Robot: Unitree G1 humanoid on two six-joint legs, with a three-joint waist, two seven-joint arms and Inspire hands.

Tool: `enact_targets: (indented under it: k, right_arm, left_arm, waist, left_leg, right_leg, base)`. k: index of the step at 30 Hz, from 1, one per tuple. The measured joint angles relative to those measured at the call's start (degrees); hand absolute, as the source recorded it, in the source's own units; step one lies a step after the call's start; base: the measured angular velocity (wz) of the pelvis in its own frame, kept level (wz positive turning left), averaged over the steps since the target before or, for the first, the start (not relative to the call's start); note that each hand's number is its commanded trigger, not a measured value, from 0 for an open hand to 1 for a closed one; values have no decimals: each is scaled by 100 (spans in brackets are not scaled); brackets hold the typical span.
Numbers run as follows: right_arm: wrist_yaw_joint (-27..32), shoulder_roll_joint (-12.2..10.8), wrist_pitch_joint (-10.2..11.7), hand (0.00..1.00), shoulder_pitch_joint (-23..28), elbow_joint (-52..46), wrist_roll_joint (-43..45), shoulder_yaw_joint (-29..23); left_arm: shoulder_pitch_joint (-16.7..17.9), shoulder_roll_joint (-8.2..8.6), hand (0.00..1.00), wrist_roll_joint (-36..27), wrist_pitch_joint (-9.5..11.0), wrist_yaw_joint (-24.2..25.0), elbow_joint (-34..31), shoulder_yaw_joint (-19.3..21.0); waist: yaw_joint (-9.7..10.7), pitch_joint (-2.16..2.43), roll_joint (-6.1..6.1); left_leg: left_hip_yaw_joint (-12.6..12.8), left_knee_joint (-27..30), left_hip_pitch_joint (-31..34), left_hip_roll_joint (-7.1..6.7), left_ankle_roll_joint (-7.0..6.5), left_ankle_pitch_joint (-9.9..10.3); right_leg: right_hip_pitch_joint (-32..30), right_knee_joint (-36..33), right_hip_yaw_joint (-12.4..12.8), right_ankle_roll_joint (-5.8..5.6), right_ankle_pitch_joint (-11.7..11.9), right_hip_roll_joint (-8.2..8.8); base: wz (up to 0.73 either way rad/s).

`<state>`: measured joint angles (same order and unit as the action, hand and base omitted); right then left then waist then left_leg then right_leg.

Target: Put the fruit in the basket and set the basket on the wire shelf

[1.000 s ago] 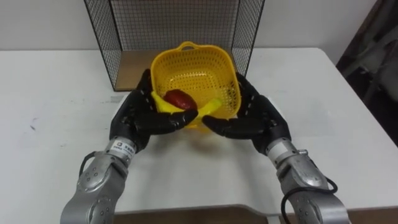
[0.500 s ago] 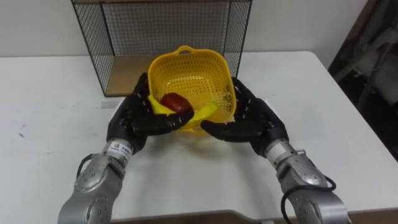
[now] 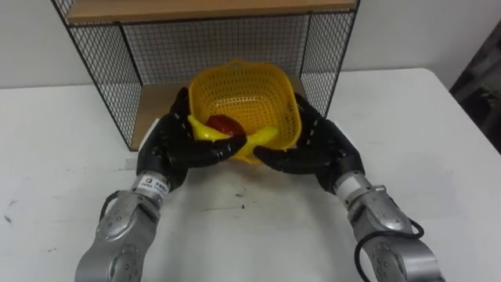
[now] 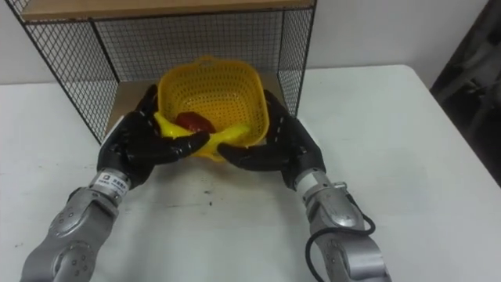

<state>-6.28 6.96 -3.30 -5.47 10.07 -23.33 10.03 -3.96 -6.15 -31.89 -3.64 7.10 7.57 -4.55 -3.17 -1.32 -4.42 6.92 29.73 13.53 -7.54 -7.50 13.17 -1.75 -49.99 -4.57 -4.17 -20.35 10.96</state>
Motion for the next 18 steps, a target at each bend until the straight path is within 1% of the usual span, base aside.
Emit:
enact_targets:
  k: [1,2,3,4,5,6,7,8,9,10,11,12,13,14,15,17,18]
  right_arm:
    - [15,-1,15,0,-31,0,15,-4]
    - [50,-15,64,0,-95,2,19,-21]
    - [77,-5,90,0,-203,7,24,-44]
    - [88,-6,89,0,-263,14,26,-9]
    - [90,-5,90,0,-315,15,23,22]
    - [89,12,90,0,-299,12,24,37]
    - [91,29,90,0,-291,12,27,50]
    - [113,44,89,0,-268,13,23,59]
    - [129,48,87,0,-246,23,19,73]
    - [169,115,76,0,-211,48,21,129]
    - [180,162,75,0,-199,58,15,126]
    - [161,182,75,0,-192,59,15,125]
    - [142,174,73,0,-191,59,25,127]
    - [119,125,73,0,-192,58,46,105]
    - [111,122,72,0,-192,58,39,83]
    - [78,50,72,0,-194,55,-12,-23]
    - [78,22,72,0,-195,54,-4,-21]
  left_arm:
    - [-43,-7,0,0,1,-22,-1,-21]
    - [-137,-26,0,6,4,-37,-2,-64]
    - [-196,-37,0,5,55,-46,-1,-101]
    - [-210,-47,0,18,73,-78,-1,-89]
    - [-210,-36,0,20,101,-156,-1,-57]
    - [-209,-30,0,13,112,-164,-1,-52]
    - [-210,-25,0,6,113,-164,-1,-51]
    - [-203,-15,0,3,113,-164,3,-60]
    - [-190,-1,0,-1,115,-164,49,-65]
    - [-159,58,0,2,112,-168,126,-93]
    - [-155,56,0,9,110,-168,135,-128]
    - [-153,31,0,11,111,-168,135,-128]
    - [-147,16,0,24,110,-169,136,-128]
    - [-146,-16,0,72,107,-176,136,-120]
    - [-146,-28,0,97,103,-176,135,-116]
    - [-146,-16,0,119,97,-176,130,-119]
    - [-147,-16,0,142,95,-176,130,-112]
  waist:
    - [6,-28,8]
    - [11,-80,62]
    - [-29,-113,103]
    - [-57,-128,127]
    - [-66,-128,184]
    - [-28,-119,229]
    - [-2,-120,253]
    - [20,-113,291]
    - [25,-76,369]
    - [30,15,504]
    - [32,35,516]
    - [40,58,441]
    - [49,81,407]
    - [131,100,354]
    - [148,101,332]
    - [133,102,319]
    - [134,110,301]
  left_leg:
    - [-11,-6,-17,-13,-17,10]
    - [-79,-11,-14,-7,-39,22]
    - [-107,-59,-4,8,-48,25]
    - [-116,-85,-1,11,-57,28]
    - [-135,-127,-6,19,-82,13]
    - [-157,-131,-22,21,-81,-16]
    - [-164,-123,-33,23,-75,-32]
    - [-172,-103,-62,22,-46,-50]
    - [-218,-96,-76,45,14,-83]
    - [-300,-203,-131,116,81,-143]
    - [-333,-399,-286,153,123,-240]
    - [-340,-606,-432,187,160,-330]
    - [-383,-677,-474,193,190,-365]
    - [-465,-766,-538,245,221,-419]
    - [-469,-807,-576,283,228,-444]
    - [-477,-880,-633,406,266,-482]
    - [-479,-923,-647,432,298,-497]
  right_leg:
    - [-108,-192,20,12,146,4]
    - [-343,-512,65,9,431,-28]
    - [-563,-704,159,1,448,-92]
    - [-677,-677,212,29,345,-146]
    - [-886,-463,278,106,70,-228]
    - [-1022,-42,286,119,-145,-330]
    - [-1053,307,291,113,-219,-370]
    - [-1014,1038,288,205,-272,-423]
    - [-931,1151,239,298,-197,-463]
    - [-771,1491,128,357,-40,-556]
    - [-614,1731,71,390,74,-601]
    - [-483,1929,47,402,154,-635]
    - [-436,2022,27,408,191,-655]
    - [-272,2263,-36,424,302,-737]
    - [-205,2377,-33,429,363,-785]
    - [-34,2746,-27,466,561,-930]
    - [-8,2836,-24,490,616,-962]
  base:
    - [36]
    - [19]
    - [3]
    - [-15]
    - [0]
    - [12]
    - [21]
    - [13]
    - [10]
    - [6]
    - [0]
    - [0]
    - [6]
    - [10]
    - [7]
    - [-11]
    - [-11]
